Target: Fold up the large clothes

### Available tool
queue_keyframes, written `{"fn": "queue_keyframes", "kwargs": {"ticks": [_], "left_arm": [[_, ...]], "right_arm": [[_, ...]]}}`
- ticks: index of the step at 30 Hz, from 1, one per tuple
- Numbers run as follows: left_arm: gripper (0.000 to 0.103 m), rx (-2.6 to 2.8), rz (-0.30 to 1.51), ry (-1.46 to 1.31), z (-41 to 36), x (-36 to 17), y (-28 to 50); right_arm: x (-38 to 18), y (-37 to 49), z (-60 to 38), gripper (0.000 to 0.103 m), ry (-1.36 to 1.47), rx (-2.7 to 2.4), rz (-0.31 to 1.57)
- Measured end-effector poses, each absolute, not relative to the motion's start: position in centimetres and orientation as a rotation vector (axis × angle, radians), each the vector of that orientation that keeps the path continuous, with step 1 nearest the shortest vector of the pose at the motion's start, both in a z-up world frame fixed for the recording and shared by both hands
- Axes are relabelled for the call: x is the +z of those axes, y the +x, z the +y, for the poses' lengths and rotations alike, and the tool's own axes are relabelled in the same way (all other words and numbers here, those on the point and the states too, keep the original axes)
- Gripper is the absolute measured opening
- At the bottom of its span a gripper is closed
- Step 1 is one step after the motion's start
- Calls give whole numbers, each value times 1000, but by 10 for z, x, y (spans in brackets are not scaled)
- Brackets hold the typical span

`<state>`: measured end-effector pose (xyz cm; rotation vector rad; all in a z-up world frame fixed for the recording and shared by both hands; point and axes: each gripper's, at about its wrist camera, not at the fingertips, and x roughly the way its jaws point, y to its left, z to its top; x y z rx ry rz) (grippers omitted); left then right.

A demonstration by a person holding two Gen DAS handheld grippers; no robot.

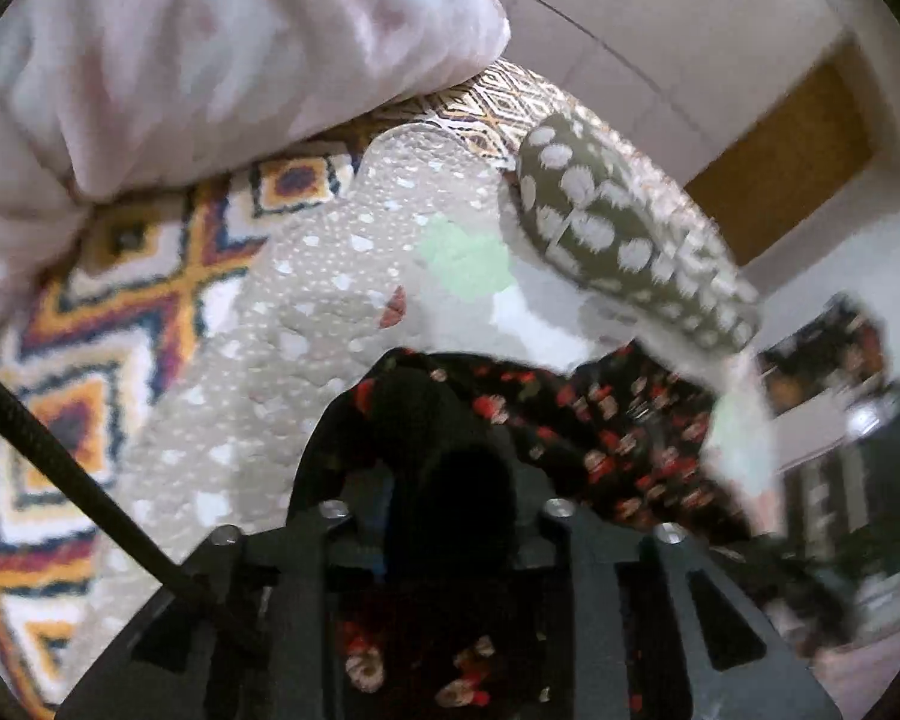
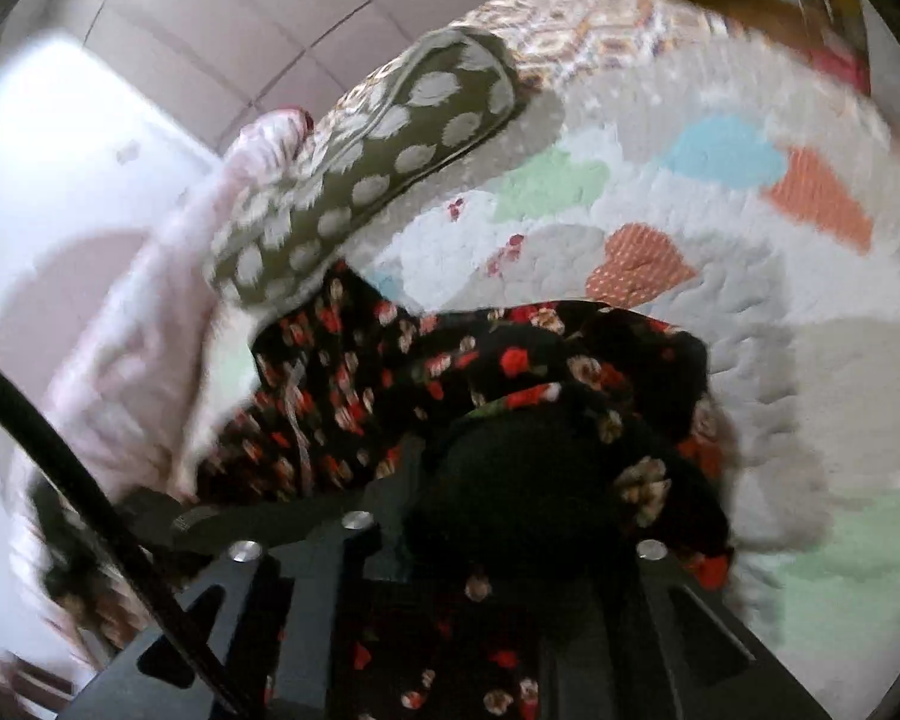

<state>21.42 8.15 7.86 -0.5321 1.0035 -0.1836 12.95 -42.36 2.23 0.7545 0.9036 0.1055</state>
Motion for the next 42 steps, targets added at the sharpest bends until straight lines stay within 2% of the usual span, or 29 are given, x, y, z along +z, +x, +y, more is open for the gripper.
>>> {"fn": "queue_keyframes", "kwargs": {"ticks": [4, 8, 16, 23, 28, 29, 30, 31, 35, 40, 42], "left_arm": [[56, -157, 934, -700, 113, 80, 217], [58, -107, 914, -737, 132, 86, 218], [60, -69, 952, -458, 111, 103, 183], [61, -127, 988, -271, 62, 97, 126], [64, -102, 997, -127, 24, 67, 86], [64, -81, 996, -90, 18, 61, 82], [65, -51, 984, -36, 11, 54, 79], [66, -37, 973, -12, 7, 50, 78], [73, 7, 908, 37, 2, 42, 68], [87, 20, 865, 39, 10, 32, 66], [92, 26, 854, 22, 14, 27, 68]], "right_arm": [[10, 136, -455, 47, 1006, 131, 798], [19, 140, -467, 54, 1046, 93, 740], [63, 133, -453, 56, 801, 14, 775], [82, 102, -364, 56, 512, 145, 859], [72, 101, -289, 55, 345, 269, 935], [64, 106, -269, 46, 293, 287, 969], [57, 112, -255, 27, 260, 301, 995], [49, 118, -244, 20, 243, 309, 1023], [11, 154, -215, 17, 189, 259, 1126], [-6, 199, -207, 3, 153, 131, 1148], [-5, 208, -203, 1, 127, 91, 1129]]}}
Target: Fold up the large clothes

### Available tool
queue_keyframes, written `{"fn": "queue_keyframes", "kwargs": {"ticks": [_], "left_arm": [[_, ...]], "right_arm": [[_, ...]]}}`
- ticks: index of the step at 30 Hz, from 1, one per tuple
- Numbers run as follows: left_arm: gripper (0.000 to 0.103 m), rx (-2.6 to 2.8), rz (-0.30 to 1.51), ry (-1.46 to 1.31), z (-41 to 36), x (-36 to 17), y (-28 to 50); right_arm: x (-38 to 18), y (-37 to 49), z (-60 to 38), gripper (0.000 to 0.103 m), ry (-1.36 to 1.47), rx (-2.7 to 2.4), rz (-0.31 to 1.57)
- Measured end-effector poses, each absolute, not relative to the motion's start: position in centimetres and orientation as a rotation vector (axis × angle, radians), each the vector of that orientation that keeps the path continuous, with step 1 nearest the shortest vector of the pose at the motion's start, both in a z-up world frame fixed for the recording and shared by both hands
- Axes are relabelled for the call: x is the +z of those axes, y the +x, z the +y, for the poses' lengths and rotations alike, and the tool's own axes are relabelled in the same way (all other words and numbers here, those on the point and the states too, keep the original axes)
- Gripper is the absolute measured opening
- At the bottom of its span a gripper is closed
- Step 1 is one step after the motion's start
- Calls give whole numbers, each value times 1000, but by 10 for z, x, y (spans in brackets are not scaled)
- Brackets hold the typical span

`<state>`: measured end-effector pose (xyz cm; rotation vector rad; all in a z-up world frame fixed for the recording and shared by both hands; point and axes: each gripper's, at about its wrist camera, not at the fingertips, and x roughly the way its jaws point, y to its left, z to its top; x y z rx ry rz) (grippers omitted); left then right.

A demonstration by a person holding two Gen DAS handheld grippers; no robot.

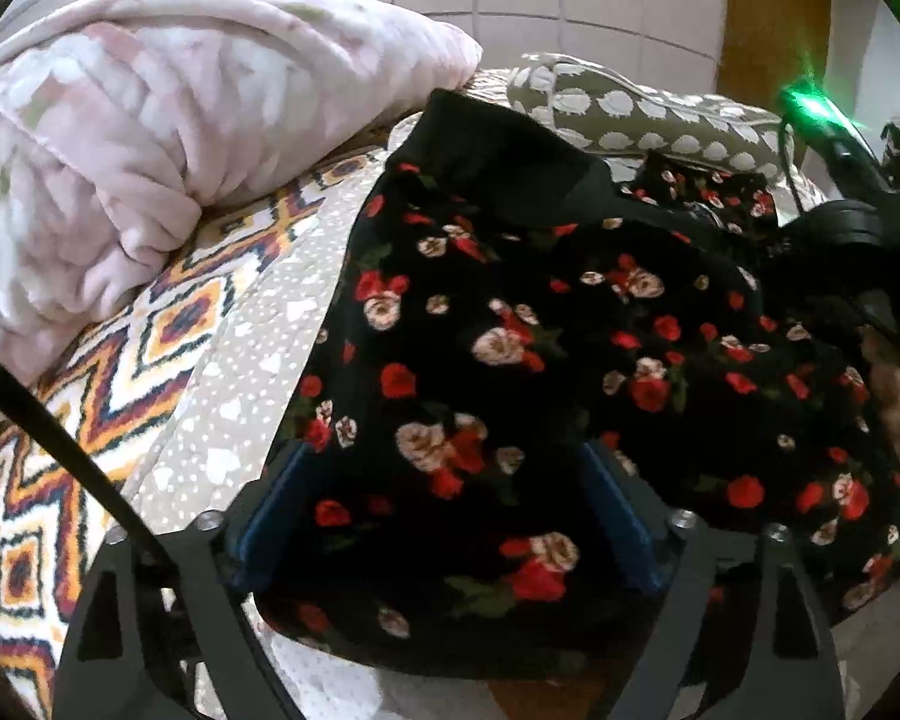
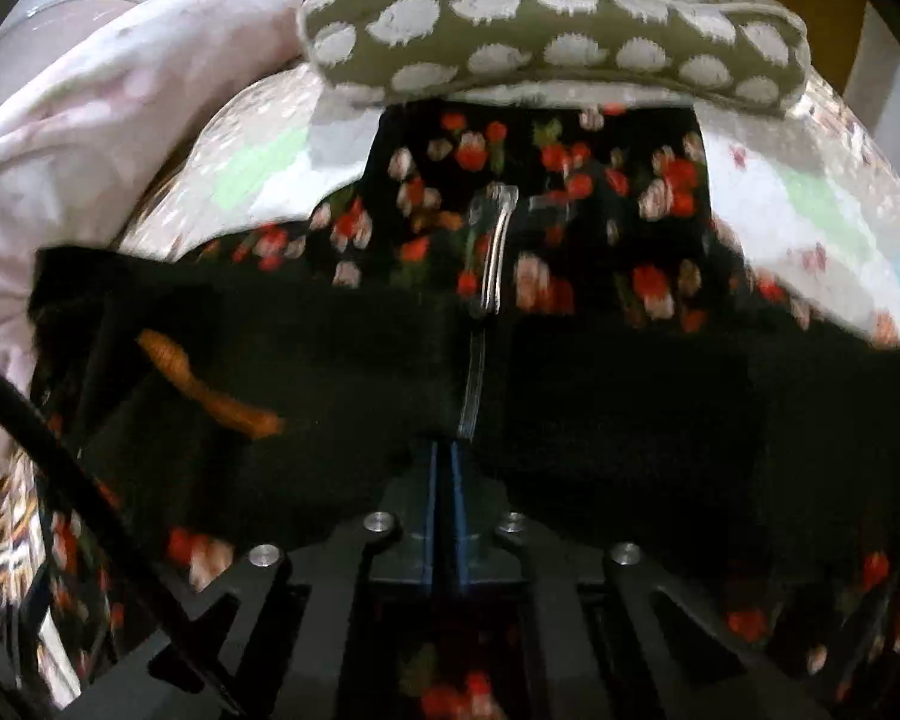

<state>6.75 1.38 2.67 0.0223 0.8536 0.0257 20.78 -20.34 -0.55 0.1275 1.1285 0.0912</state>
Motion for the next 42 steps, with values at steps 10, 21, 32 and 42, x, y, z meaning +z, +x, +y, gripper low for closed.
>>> {"fn": "queue_keyframes", "kwargs": {"ticks": [10, 21, 32, 42], "left_arm": [[91, 44, 892, -42, 40, 39, 62], [91, 26, 963, -158, 71, 28, 67], [91, -12, 995, -216, 80, 23, 70], [91, -39, 987, -247, 84, 21, 69]], "right_arm": [[69, 184, -196, 6, 135, 85, 1000], [26, 181, -129, 8, 256, 379, 1155], [40, 217, -121, 12, 327, 260, 1056], [11, 254, -56, 22, 175, 309, 1165]]}}
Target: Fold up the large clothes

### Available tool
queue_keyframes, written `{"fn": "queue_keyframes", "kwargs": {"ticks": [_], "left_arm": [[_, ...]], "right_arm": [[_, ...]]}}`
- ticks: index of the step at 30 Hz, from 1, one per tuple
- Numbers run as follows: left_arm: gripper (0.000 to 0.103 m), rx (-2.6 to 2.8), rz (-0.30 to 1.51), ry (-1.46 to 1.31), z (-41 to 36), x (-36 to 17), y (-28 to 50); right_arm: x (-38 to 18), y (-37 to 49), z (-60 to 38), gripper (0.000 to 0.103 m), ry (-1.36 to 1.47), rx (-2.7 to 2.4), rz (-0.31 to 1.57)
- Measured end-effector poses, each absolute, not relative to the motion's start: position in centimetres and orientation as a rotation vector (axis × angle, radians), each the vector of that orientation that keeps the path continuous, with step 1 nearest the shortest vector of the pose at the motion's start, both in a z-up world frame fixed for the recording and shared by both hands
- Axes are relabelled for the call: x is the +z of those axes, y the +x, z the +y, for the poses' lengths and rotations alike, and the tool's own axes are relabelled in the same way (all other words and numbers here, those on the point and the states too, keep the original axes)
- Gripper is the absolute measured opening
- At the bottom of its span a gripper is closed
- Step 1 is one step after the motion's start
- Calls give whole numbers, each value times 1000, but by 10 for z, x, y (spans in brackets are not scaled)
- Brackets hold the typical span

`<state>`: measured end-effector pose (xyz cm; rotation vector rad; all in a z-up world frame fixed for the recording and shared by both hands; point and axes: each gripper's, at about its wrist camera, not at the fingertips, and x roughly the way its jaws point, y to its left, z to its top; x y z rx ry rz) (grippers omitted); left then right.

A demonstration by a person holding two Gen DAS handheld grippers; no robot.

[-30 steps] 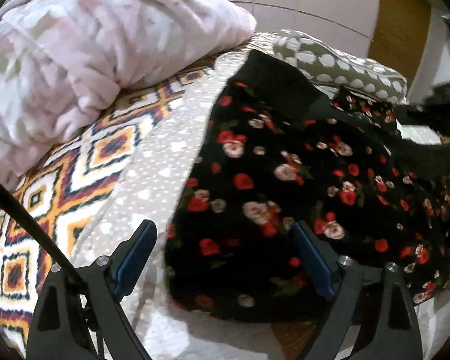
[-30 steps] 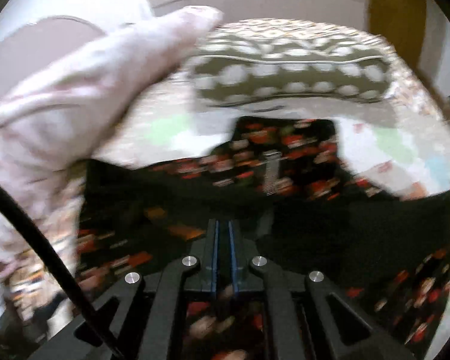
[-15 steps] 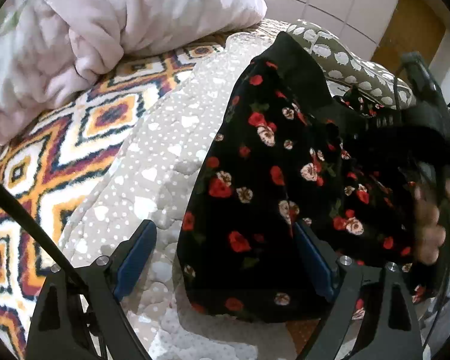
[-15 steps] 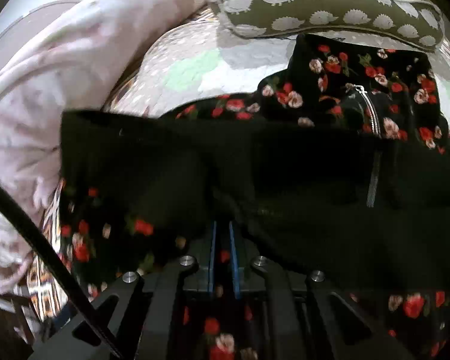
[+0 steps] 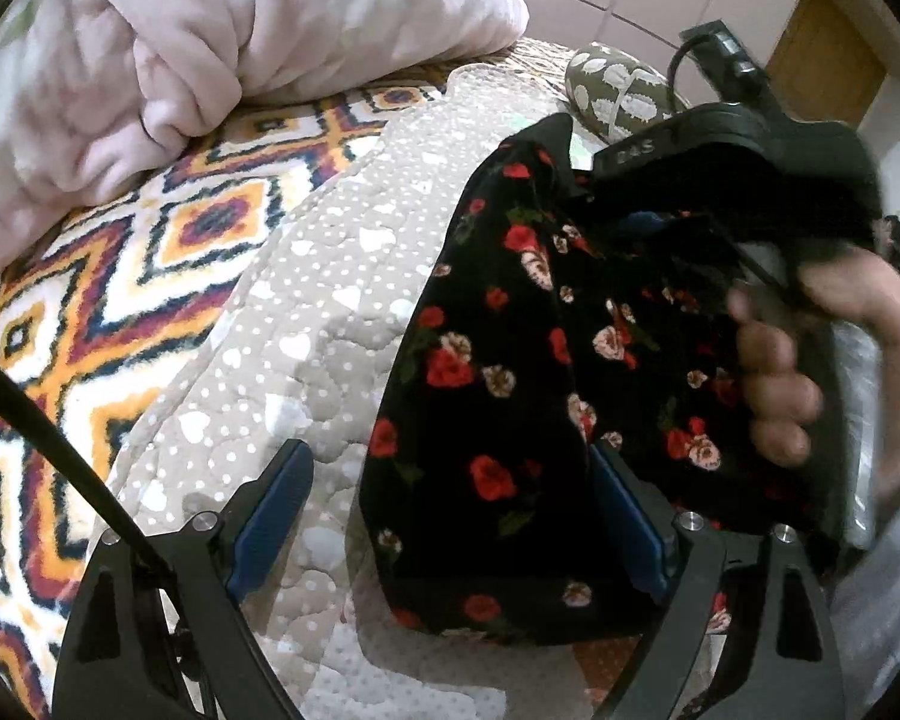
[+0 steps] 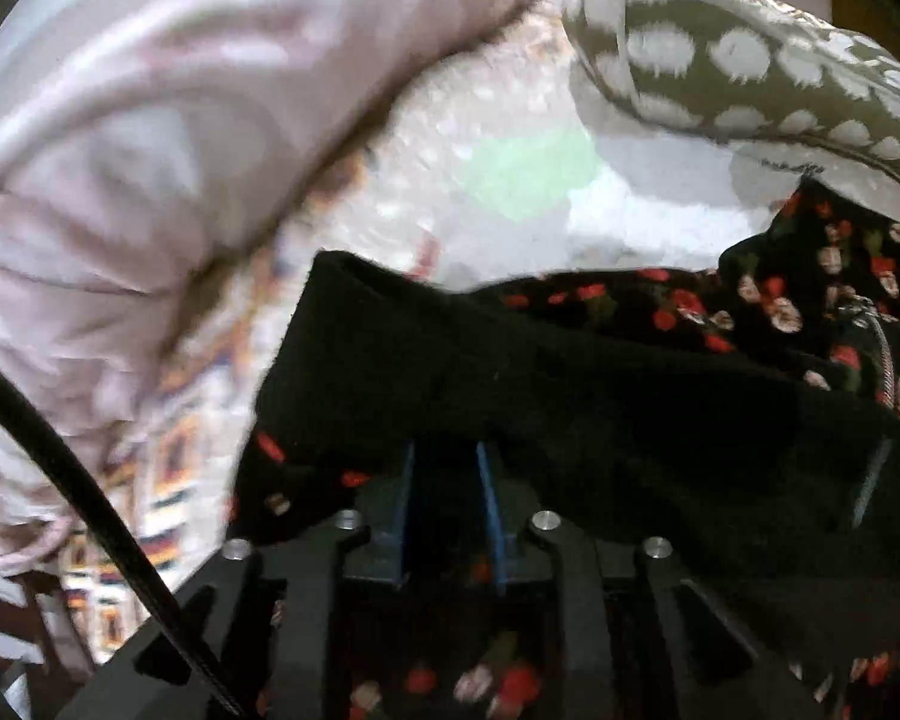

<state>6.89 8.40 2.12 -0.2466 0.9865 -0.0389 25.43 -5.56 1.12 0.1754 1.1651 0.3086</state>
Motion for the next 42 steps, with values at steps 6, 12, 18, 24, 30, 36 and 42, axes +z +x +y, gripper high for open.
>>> {"fn": "queue_keyframes", "kwargs": {"ticks": [6, 12, 18, 24, 30, 36, 42], "left_arm": [[91, -48, 971, -329, 98, 35, 65], [91, -1, 909, -384, 114, 53, 48], [91, -44, 921, -420, 120, 42, 17], [91, -213, 974, -570, 116, 16, -7], [93, -216, 968, -526, 95, 14, -6], [94, -232, 965, -558, 94, 12, 11], [97, -288, 925, -683, 107, 7, 43]], "right_arm": [[47, 253, -95, 41, 261, 158, 1075], [107, 148, -173, 61, 281, 193, 993], [109, 17, -267, 72, 410, 187, 955], [56, -77, -333, 73, 627, 157, 922], [13, -90, -345, 74, 810, 184, 867], [2, -74, -347, 78, 872, 168, 815], [0, -62, -355, 80, 924, 145, 760]]}}
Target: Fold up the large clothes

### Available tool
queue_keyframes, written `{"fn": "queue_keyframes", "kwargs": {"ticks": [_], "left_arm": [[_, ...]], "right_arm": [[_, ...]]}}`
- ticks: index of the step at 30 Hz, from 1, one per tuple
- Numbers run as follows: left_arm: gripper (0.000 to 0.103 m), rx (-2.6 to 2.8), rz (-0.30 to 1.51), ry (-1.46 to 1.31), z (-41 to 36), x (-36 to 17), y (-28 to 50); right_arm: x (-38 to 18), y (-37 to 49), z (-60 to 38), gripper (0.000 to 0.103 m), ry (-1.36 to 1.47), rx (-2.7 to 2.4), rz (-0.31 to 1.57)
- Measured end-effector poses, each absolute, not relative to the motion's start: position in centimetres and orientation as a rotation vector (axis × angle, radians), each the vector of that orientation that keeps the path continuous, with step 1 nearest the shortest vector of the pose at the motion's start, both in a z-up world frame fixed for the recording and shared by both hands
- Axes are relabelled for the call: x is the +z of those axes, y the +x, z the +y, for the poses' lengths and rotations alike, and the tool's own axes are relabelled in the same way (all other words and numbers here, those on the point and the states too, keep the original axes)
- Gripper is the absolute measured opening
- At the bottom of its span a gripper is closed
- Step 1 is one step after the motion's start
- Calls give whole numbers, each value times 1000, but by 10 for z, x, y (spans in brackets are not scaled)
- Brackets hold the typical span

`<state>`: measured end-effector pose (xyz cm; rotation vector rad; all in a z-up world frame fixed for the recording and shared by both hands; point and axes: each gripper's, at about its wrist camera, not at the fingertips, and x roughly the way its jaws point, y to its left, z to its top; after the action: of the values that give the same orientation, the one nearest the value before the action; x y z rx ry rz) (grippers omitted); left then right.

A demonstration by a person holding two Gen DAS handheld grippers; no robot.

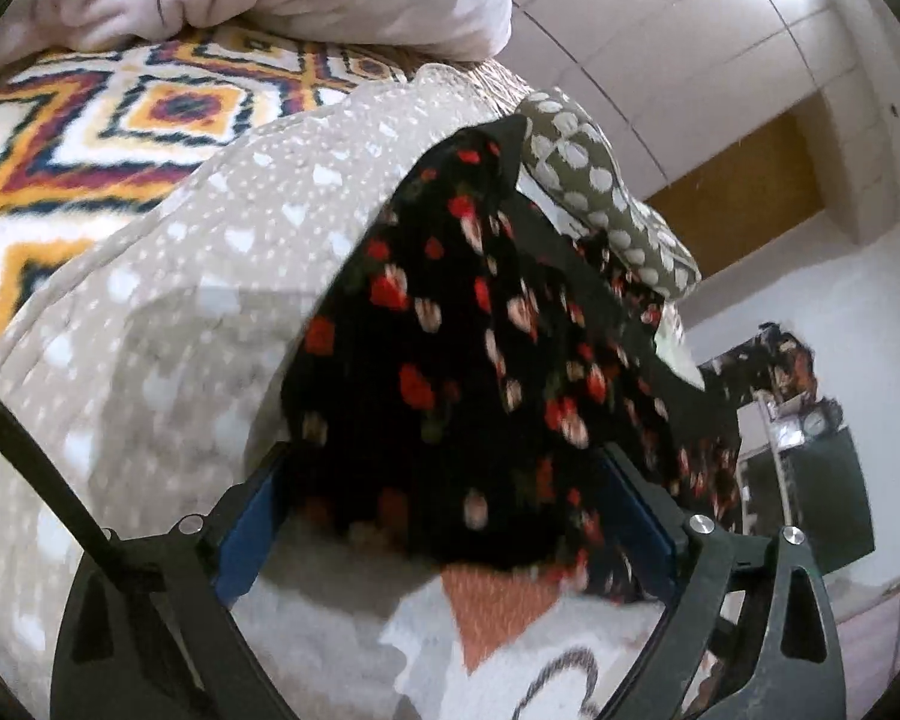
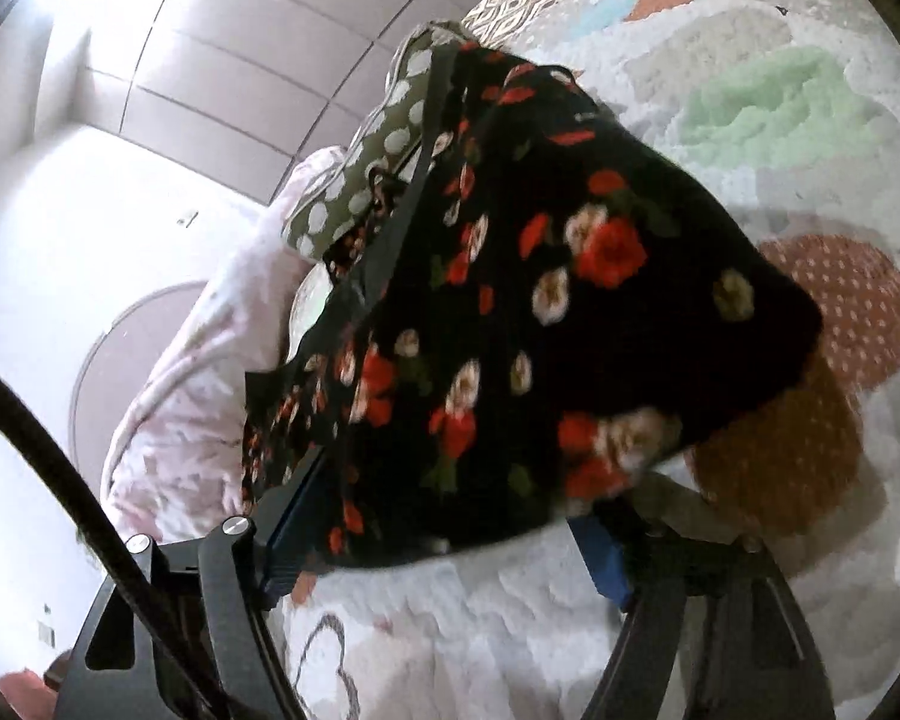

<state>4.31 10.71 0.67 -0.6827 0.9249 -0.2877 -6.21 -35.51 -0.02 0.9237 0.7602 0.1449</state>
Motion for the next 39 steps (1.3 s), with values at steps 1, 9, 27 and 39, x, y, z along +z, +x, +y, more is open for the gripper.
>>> {"fn": "queue_keyframes", "kwargs": {"ticks": [1, 9, 27, 39], "left_arm": [[99, -292, 924, -686, 107, 6, 49], [102, -268, 929, -613, 89, 8, 87], [22, -205, 1016, -396, 51, 64, 34], [28, -163, 1035, -310, 56, 41, -43]], "right_arm": [[0, -58, -356, 81, 919, 133, 759], [-5, -20, -359, 81, 904, 78, 741], [17, -43, -382, 24, 931, 138, 775], [-4, -129, -389, 34, 913, 147, 802]]}}
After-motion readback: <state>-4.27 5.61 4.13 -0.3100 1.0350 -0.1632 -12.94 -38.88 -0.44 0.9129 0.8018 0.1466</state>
